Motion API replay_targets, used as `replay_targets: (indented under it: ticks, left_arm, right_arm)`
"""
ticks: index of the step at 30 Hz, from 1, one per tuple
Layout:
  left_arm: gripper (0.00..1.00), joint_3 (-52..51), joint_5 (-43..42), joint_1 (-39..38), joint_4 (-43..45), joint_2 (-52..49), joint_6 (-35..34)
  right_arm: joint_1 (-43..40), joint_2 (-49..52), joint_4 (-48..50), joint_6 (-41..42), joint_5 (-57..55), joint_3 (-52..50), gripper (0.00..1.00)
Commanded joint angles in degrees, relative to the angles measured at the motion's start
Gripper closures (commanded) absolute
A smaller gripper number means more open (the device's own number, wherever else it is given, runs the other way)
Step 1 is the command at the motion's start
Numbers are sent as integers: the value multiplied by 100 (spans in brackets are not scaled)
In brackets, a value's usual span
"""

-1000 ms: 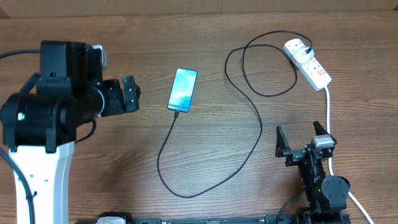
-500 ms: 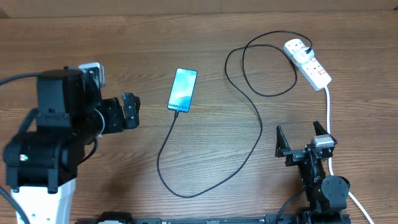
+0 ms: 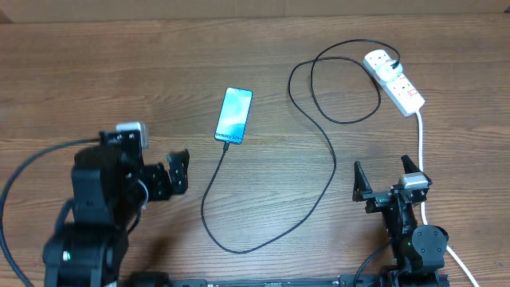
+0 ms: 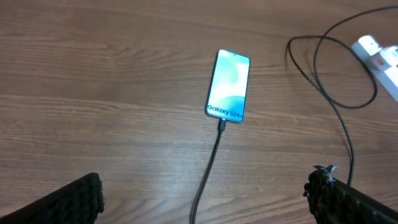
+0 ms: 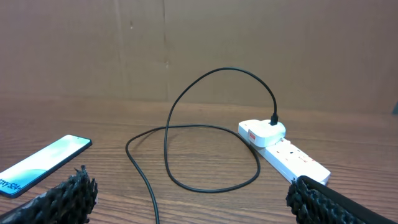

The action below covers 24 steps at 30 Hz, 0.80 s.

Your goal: Plug charger to phone and switch on socket

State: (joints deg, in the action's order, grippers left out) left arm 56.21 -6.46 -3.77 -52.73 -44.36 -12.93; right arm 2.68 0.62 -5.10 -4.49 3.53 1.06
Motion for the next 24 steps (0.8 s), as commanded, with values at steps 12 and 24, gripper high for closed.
replay_targets:
  ticks: [12,24]
  left_arm:
    - [0,-1856,-179,-37,1027,1718,96]
    - [1,-3473,-476,-37,2612,2833,114]
  right_arm:
    - [22,-46,44,13,-68,-59,0]
    - [22,-46,44,13,-68,-59,0]
